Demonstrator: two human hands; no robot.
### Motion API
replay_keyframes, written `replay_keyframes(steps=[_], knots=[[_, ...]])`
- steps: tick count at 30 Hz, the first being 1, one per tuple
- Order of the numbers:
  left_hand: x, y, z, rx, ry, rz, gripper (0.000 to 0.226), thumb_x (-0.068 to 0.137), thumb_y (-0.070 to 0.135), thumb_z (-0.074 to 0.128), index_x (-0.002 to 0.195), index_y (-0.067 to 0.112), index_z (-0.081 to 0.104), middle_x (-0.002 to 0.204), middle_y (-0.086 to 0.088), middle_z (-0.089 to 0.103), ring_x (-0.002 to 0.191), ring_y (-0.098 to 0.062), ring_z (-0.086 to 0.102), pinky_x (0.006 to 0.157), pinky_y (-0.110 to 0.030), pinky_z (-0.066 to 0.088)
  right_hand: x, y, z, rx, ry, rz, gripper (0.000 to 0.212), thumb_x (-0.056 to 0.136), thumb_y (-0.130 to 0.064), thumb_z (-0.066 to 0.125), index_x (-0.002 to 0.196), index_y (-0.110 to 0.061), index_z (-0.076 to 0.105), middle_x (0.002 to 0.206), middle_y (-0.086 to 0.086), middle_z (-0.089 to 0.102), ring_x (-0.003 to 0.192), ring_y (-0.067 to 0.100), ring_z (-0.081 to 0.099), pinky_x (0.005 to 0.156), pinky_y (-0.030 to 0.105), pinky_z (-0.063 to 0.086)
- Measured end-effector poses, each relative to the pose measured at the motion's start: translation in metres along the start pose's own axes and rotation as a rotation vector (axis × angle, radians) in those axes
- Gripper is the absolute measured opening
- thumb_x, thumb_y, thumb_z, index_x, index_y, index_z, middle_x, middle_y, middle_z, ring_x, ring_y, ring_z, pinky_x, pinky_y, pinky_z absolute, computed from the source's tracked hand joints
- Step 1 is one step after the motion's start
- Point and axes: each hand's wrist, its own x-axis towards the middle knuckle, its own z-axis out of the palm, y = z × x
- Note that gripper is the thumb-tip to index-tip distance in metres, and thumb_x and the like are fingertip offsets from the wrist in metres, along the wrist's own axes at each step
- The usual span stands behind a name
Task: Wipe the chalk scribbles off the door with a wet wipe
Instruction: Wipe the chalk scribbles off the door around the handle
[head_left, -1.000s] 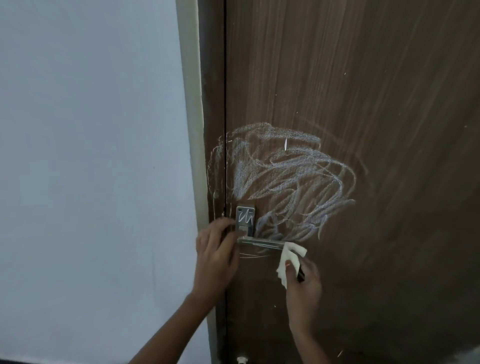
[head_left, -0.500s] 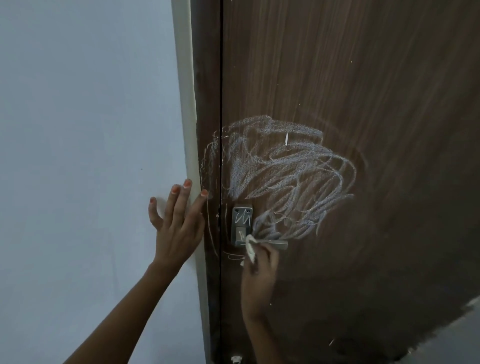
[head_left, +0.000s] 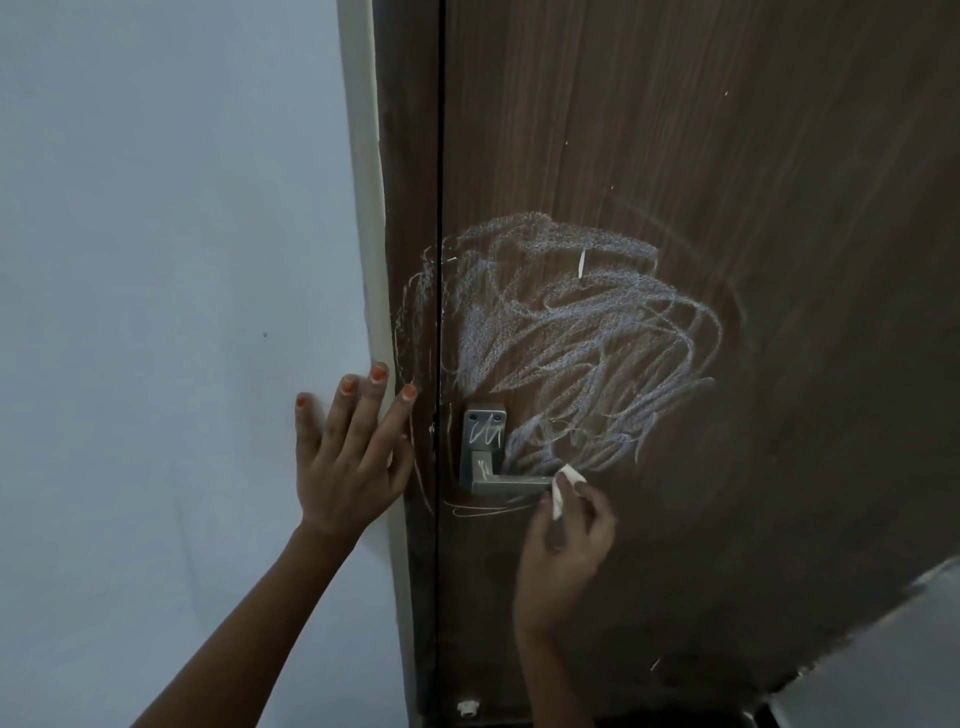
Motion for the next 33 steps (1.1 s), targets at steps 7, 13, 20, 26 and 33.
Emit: replay_keyframes(steps=[7,13,20,26,33], knots=[[-0.003,-0.002,0.002,0.013,0.004,0.011,0.063,0.091,0.022,0.042,0.149,0.016,0.017,0.157,-0.006,0.008,0.144,-0.021,0.004,0.116,-0.045,0.001,-0.038,-0.014,0.018,-0.155,-0.352,-0.313,0.054,0.064,0.006,0.078,0.115,-0.007,0.064,0.107,0.022,0.065,0.104,0.023,0.047,0.073,0.031,0.057],[-0.004,-0.001,0.003,0.007,0.013,0.006,0.059,0.094,0.023,0.040,0.149,0.015,0.020,0.157,-0.007,0.010,0.144,-0.022,0.006,0.116,-0.045,0.001,-0.010,0.011,-0.001,-0.090,-0.241,-0.245,0.042,0.073,0.012,0.067,0.110,-0.007,0.066,0.106,0.015,0.065,0.099,0.013,0.045,0.088,0.012,0.042],[-0.005,0.000,0.004,0.027,0.010,0.003,0.059,0.093,0.023,0.040,0.148,0.015,0.022,0.156,-0.008,0.011,0.144,-0.022,0.007,0.116,-0.045,0.003,0.003,-0.006,0.000,-0.276,-0.180,-0.245,0.033,0.083,-0.014,0.042,0.099,-0.010,0.070,0.101,0.006,0.070,0.103,0.023,0.059,0.101,0.029,0.029],[-0.006,-0.001,0.004,0.031,0.010,0.008,0.058,0.093,0.023,0.040,0.148,0.013,0.024,0.156,-0.008,0.013,0.144,-0.023,0.008,0.117,-0.045,0.004,-0.013,-0.024,0.017,-0.227,-0.343,-0.386,0.030,0.081,-0.009,0.047,0.096,-0.004,0.072,0.099,0.010,0.072,0.099,0.024,0.065,0.106,0.029,0.032],[-0.005,0.000,0.004,0.025,0.018,0.000,0.058,0.092,0.022,0.041,0.147,0.013,0.025,0.156,-0.008,0.013,0.144,-0.023,0.008,0.116,-0.045,0.004,0.019,0.003,-0.021,-0.295,-0.299,-0.346,0.033,0.075,0.011,0.056,0.102,0.000,0.069,0.108,0.013,0.068,0.104,0.025,0.062,0.107,0.017,0.026]])
